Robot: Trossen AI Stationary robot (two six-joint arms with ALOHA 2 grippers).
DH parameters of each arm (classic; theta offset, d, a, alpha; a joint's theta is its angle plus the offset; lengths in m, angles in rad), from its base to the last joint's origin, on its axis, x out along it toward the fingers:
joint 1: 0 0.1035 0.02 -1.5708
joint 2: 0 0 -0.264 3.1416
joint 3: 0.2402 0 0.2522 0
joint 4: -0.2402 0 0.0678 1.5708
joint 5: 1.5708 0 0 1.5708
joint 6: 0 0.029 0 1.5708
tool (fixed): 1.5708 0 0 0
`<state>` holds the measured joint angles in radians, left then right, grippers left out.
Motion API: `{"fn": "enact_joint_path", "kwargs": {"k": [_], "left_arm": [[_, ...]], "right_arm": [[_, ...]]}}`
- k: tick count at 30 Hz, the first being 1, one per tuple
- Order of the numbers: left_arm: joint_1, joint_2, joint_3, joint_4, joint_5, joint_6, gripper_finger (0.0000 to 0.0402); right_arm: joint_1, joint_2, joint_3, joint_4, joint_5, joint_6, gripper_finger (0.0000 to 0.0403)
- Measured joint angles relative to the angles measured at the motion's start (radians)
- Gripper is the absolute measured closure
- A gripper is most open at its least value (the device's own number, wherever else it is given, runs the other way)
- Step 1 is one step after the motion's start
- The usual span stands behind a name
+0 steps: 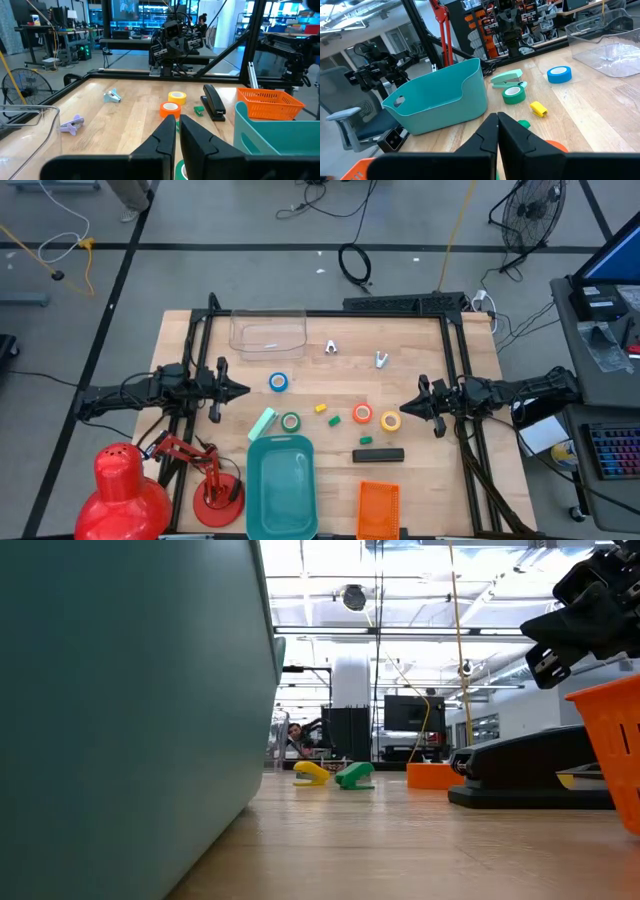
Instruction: Pick and place Stapler, Stapler remover, tape
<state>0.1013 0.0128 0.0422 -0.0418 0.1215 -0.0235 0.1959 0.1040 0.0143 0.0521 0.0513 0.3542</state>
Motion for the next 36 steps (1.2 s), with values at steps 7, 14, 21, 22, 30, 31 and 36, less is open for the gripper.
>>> {"fn": "enact_joint_path", "kwargs": {"k": [7, 14, 21, 22, 30, 31, 36], "left_arm": [[0.000, 0.000, 0.000, 0.000, 0.000, 0.000, 0.0376], [0.000, 0.000, 0.000, 0.000, 0.000, 0.000, 0.0376], [0.000, 0.000, 0.000, 0.000, 0.000, 0.000, 0.0376], [0.000, 0.000, 0.000, 0.000, 0.000, 0.000, 0.0376], [0.000, 0.000, 0.000, 0.000, 0.000, 0.000, 0.0376], [0.000, 0.000, 0.000, 0.005, -0.010, 0.010, 0.0376], [0.002, 0.000, 0.000, 0.133, -0.145, 0.088, 0.0376]], "right_arm": [[0.000, 0.000, 0.000, 0.000, 0.000, 0.000, 0.0399], [0.000, 0.000, 0.000, 0.000, 0.000, 0.000, 0.0399], [0.000, 0.000, 0.000, 0.000, 0.000, 0.000, 0.0399], [0.000, 0.000, 0.000, 0.000, 0.000, 0.000, 0.0399], [0.000, 0.000, 0.000, 0.000, 0.000, 0.000, 0.0399], [0.000, 0.000, 0.000, 0.000, 0.000, 0.000, 0.0399], [0.000, 0.000, 0.000, 0.000, 0.000, 0.000, 0.0399]]}}
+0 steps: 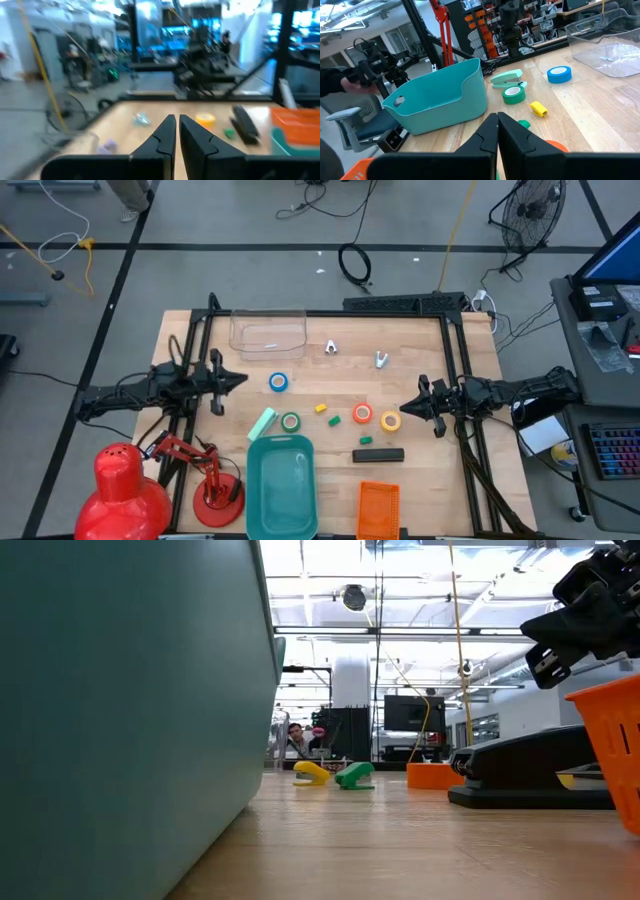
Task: Pick and place Stapler, Stapler remover, tape
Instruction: Put the black stapler into the green bin
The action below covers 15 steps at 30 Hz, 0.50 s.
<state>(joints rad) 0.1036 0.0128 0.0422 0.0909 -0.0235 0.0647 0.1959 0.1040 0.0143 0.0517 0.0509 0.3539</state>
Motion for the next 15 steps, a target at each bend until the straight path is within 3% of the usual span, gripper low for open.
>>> {"fn": "enact_joint_path", "kwargs": {"k": [5, 9, 11, 15], "left_arm": [[0.000, 0.000, 0.000, 0.077, -0.030, 0.004, 0.0376], [0.000, 0.000, 0.000, 0.117, -0.031, -0.010, 0.0376], [0.000, 0.000, 0.000, 0.176, -0.027, -0.124, 0.0376], [-0.006, 0.000, 0.000, 0.349, -0.034, -0.566, 0.0376]], "right_arm": [[0.000, 0.000, 0.000, 0.000, 0.000, -0.003, 0.0399], [0.000, 0.000, 0.000, 0.005, 0.024, -0.168, 0.0399], [0.000, 0.000, 0.000, 0.015, 0.093, -0.182, 0.0399], [-0.001, 0.000, 0.000, 0.025, 0.173, -0.183, 0.0399]]}}
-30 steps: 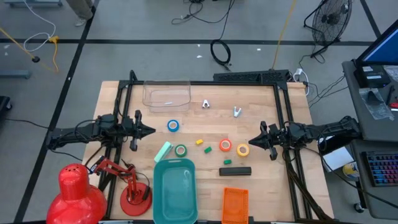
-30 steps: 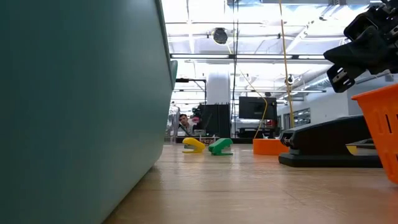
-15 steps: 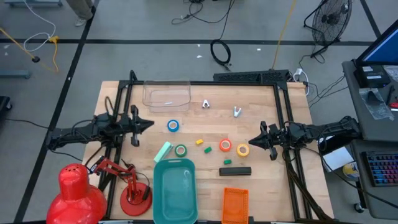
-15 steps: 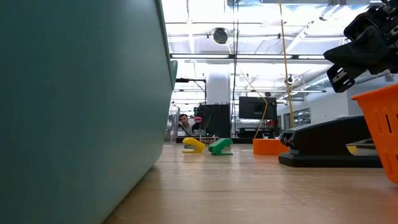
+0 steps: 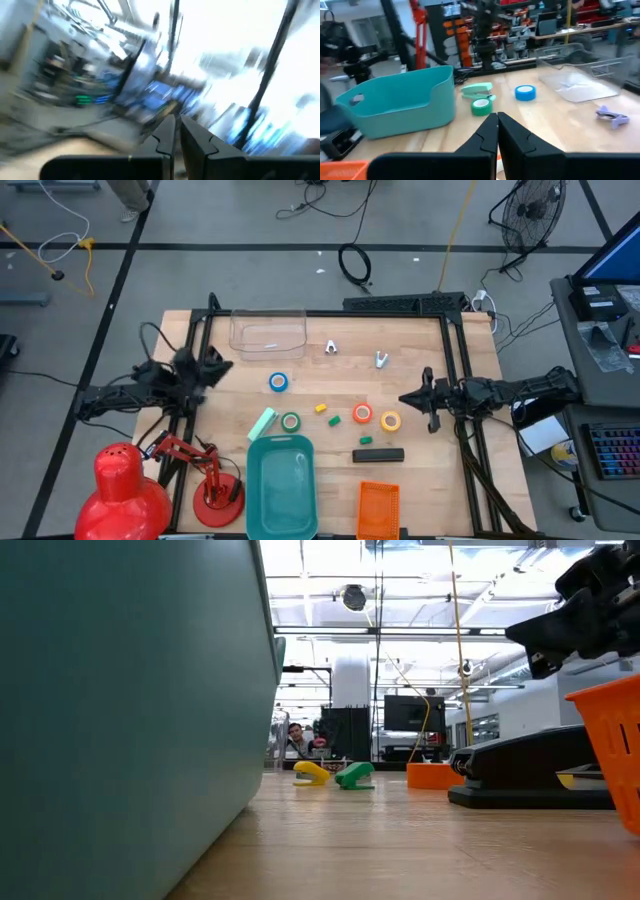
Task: Pick and place Stapler, Stapler remover, tape
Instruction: Put the black stapler into the green bin
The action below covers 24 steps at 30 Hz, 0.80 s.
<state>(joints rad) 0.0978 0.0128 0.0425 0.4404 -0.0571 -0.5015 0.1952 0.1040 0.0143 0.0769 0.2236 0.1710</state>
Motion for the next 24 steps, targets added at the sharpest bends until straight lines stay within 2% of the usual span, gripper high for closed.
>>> {"fn": "enact_joint_path", "kwargs": {"k": [4, 7, 9, 11, 15, 17, 21, 24], "left_arm": [[0.001, 0.000, 0.000, 0.143, -0.093, -0.412, 0.0376], [0.001, 0.000, 0.000, 0.200, -0.098, -0.562, 0.0376], [0.001, 0.000, 0.000, 0.220, -0.098, -0.574, 0.0376], [0.001, 0.000, 0.000, 0.245, -0.098, -0.580, 0.0376], [0.001, 0.000, 0.007, 0.288, -0.053, -0.574, 0.0376], [0.001, 0.002, 0.030, 0.286, -0.002, -0.574, 0.0376], [0.001, 0.064, 0.133, 0.271, 0.127, -0.502, 0.0376], [0.000, 0.162, 0.291, 0.174, 0.246, -0.389, 0.0376]], "right_arm": [[0.000, 0.000, 0.000, 0.075, 0.118, 0.005, 0.0399], [0.000, 0.000, 0.000, 0.195, 0.142, 0.144, 0.0399], [0.000, 0.000, 0.000, 0.293, 0.155, 0.290, 0.0399], [-0.004, 0.000, 0.000, 0.390, 0.222, 0.405, 0.0399], [-0.004, 0.000, 0.000, 0.529, 0.356, 0.505, 0.0399], [-0.004, 0.000, 0.000, 0.571, 0.384, 0.550, 0.0399], [-0.004, 0.000, 0.000, 0.589, 0.383, 0.579, 0.0399], [-0.004, 0.000, 0.000, 0.589, 0.382, 0.578, 0.0399]]}}
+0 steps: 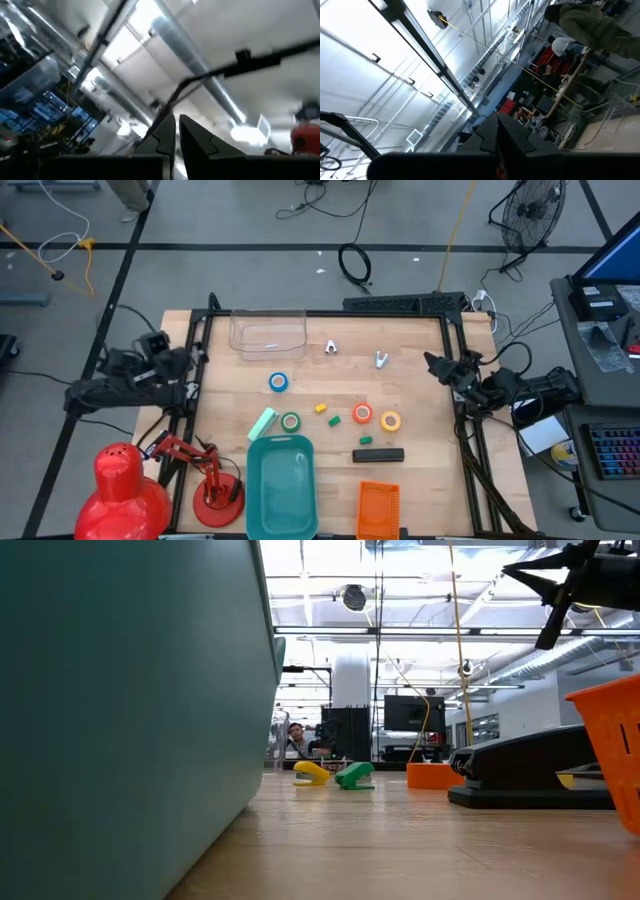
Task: Pick and place Stapler, Stapler remover, tape
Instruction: Put the black stapler into the green bin
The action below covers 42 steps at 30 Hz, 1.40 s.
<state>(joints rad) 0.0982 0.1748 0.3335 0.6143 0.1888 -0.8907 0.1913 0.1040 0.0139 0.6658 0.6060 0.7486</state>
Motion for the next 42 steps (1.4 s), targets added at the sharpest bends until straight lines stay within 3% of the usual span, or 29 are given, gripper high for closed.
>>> {"fn": "enact_joint_path", "kwargs": {"k": [8, 11, 15, 20, 29, 36, 42], "left_arm": [[0.000, 0.377, 0.501, -0.792, 0.069, 0.259, 0.0376], [0.000, 0.478, 0.598, -0.954, 0.069, 0.321, 0.0376], [0.003, 0.527, 0.621, -0.949, 0.061, 0.344, 0.0376], [0.018, 0.531, 0.622, -0.958, 0.022, 0.345, 0.0376], [0.020, 0.530, 0.621, -0.964, 0.021, 0.336, 0.0376], [0.020, 0.530, 0.620, -0.989, 0.021, 0.343, 0.0376], [0.013, 0.530, 0.620, -1.010, 0.022, 0.342, 0.0376]], "right_arm": [[0.000, 0.000, 0.000, 0.003, 0.016, -0.004, 0.0399], [0.000, 0.000, 0.000, 0.015, 0.022, 0.001, 0.0399], [0.000, 0.000, 0.000, 0.026, -0.005, 0.044, 0.0399], [0.003, 0.063, 0.065, 0.026, -0.187, 0.085, 0.0398], [0.052, 0.500, 0.419, 0.026, -0.324, -0.040, 0.0398], [0.059, 0.835, 0.588, 0.201, -0.385, -0.071, 0.0398], [0.077, 0.967, 0.691, 0.002, -0.401, -0.060, 0.0366]]}}
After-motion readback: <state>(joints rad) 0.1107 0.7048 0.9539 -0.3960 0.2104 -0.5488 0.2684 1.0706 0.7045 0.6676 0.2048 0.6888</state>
